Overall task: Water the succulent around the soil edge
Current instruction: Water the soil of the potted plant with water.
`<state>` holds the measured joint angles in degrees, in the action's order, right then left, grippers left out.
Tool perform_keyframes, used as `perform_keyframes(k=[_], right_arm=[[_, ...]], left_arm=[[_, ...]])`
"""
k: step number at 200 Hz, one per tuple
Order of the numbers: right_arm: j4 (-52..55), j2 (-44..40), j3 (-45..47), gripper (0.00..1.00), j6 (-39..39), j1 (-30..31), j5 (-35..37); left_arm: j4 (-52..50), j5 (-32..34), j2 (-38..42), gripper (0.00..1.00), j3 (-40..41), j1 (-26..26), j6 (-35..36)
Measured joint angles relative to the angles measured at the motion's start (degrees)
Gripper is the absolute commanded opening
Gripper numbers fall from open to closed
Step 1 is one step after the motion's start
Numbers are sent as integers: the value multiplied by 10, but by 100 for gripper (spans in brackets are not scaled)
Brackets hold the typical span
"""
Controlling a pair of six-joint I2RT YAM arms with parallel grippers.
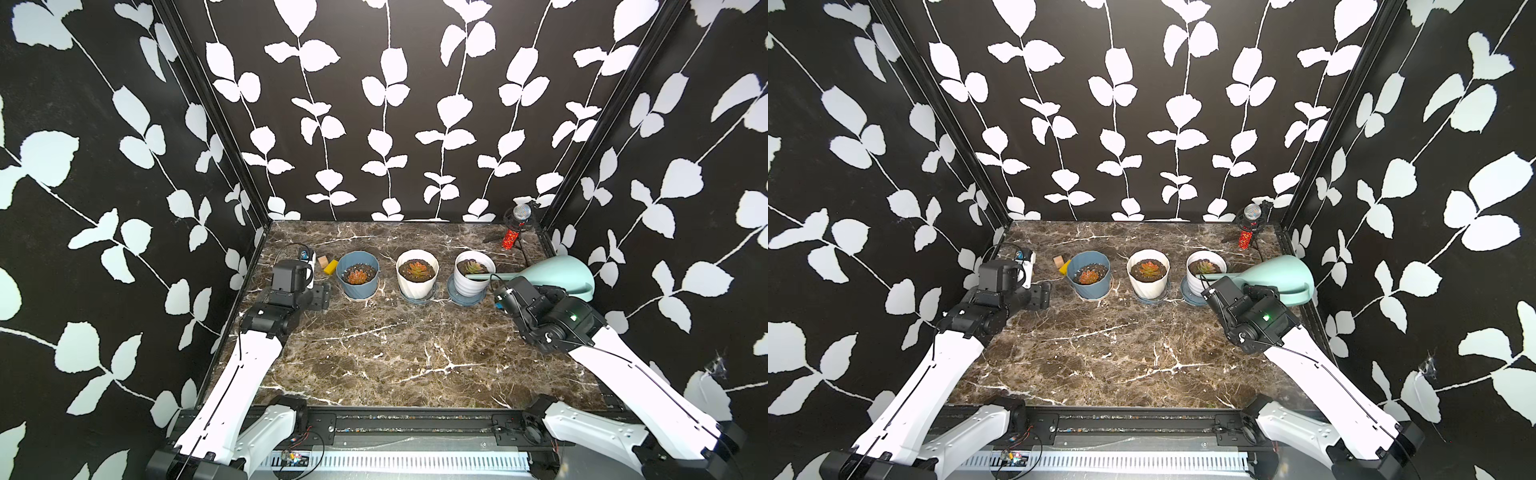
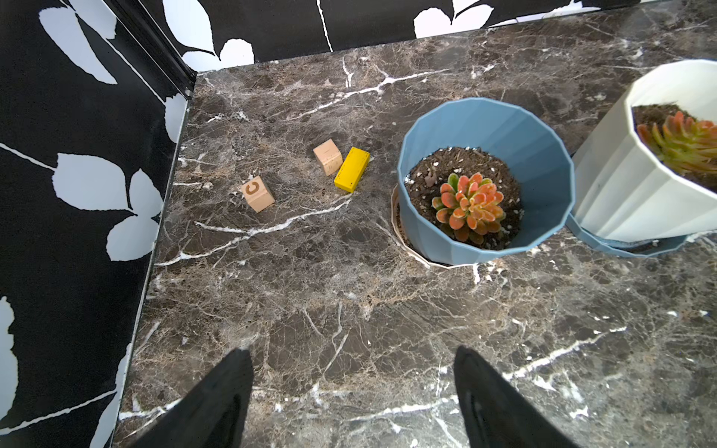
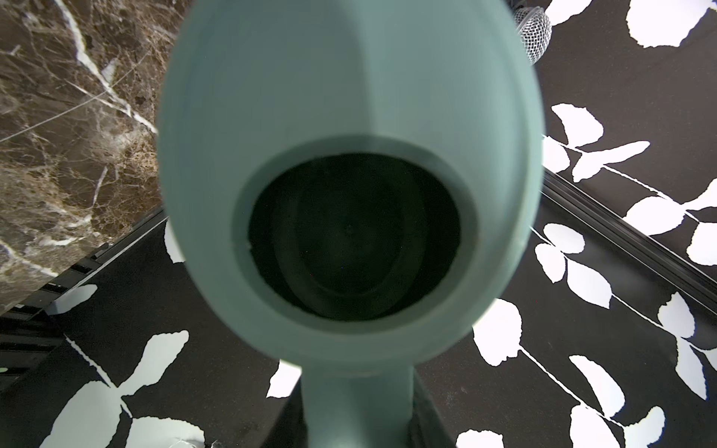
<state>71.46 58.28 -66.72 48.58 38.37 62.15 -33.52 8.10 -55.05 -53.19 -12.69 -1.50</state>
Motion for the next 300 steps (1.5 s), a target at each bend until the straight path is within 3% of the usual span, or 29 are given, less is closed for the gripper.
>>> perform_keyframes(k=[168,300], right_arm=[[57,-43,17,0,-29,-9,22],[-16,-37,18,0,15,-39,28]], left_arm=[[0,-1,0,83,0,0,0],[0,-1,7,83,0,0,0]])
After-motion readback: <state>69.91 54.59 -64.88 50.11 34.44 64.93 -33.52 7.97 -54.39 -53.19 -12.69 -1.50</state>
